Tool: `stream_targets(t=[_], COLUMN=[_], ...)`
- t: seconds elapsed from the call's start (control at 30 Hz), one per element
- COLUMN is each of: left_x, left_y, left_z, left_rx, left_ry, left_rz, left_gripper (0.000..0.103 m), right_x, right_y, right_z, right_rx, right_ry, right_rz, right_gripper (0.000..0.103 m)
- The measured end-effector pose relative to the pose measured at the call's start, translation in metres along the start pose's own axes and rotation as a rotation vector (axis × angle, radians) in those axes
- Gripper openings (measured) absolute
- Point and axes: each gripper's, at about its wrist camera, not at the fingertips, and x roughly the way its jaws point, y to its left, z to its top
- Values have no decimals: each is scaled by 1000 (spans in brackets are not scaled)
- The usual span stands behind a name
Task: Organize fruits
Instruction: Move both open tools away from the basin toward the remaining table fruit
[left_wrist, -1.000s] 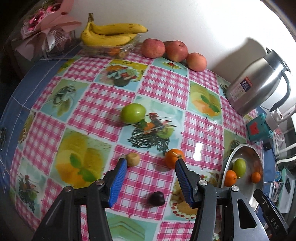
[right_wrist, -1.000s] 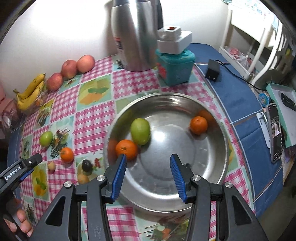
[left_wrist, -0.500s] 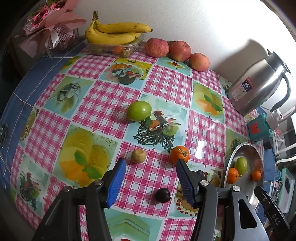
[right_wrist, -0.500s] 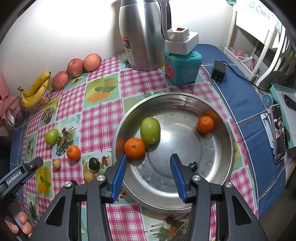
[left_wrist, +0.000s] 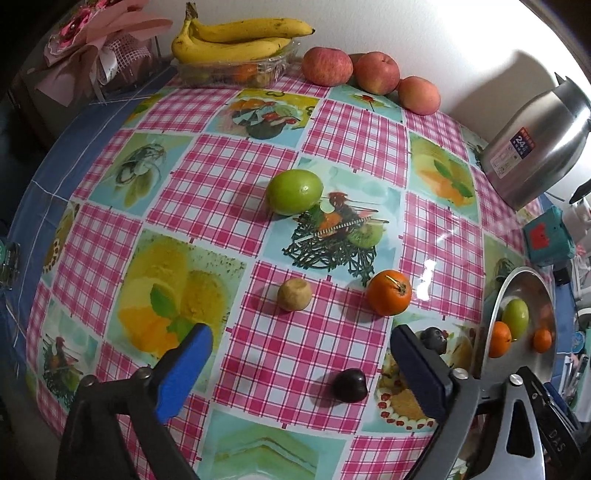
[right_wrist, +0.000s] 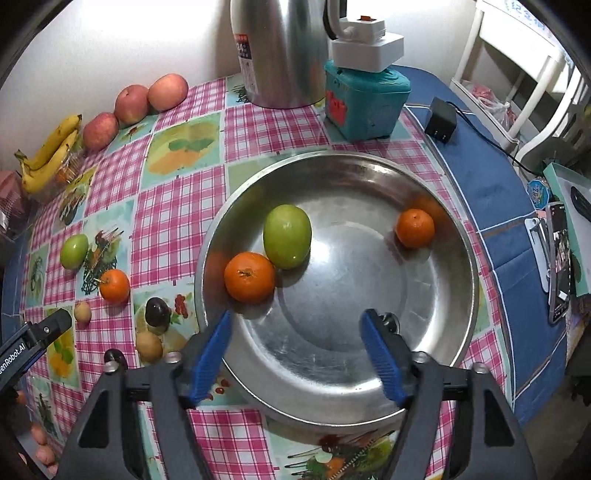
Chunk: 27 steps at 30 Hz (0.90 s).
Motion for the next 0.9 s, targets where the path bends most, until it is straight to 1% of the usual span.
stream_targets(t=[0.07, 0.27, 0.3, 0.33, 0.37, 0.53, 0.73, 0.8, 0.9], left_x=[-1, -4, -4, -5, -6, -14, -20, -23, -26], left_y=[-1, 0, 1, 1, 1, 2, 8, 10, 12], left_z=[0, 1, 1, 1, 1, 0, -5, -7, -9], left_rx=[5, 15, 14, 14, 15, 23, 14, 17, 28], left_ry=[-10, -43, -48, -54, -63, -113, -144, -153, -159], left_rz=[7, 25, 25, 25, 25, 21, 14, 11, 13], left_gripper=[103, 103, 103, 103, 103, 103, 103, 103, 103], right_x=[0, 0, -1, -2, -4, -10, -13, -15, -17], right_y=[1, 3, 2, 2, 3, 4, 5, 4, 3], right_z=[0, 1, 1, 1, 2, 3, 3, 2, 2], right_rx=[-9, -26, -25, -24, -25, -25, 2, 10, 32], right_ry=[-8, -27, -32, -40, -51, -86, -116, -127, -138], right_rz=[0, 0, 3, 5, 4, 11, 45, 48, 76], right_gripper=[88, 88, 89, 94, 95, 95, 95, 96, 95])
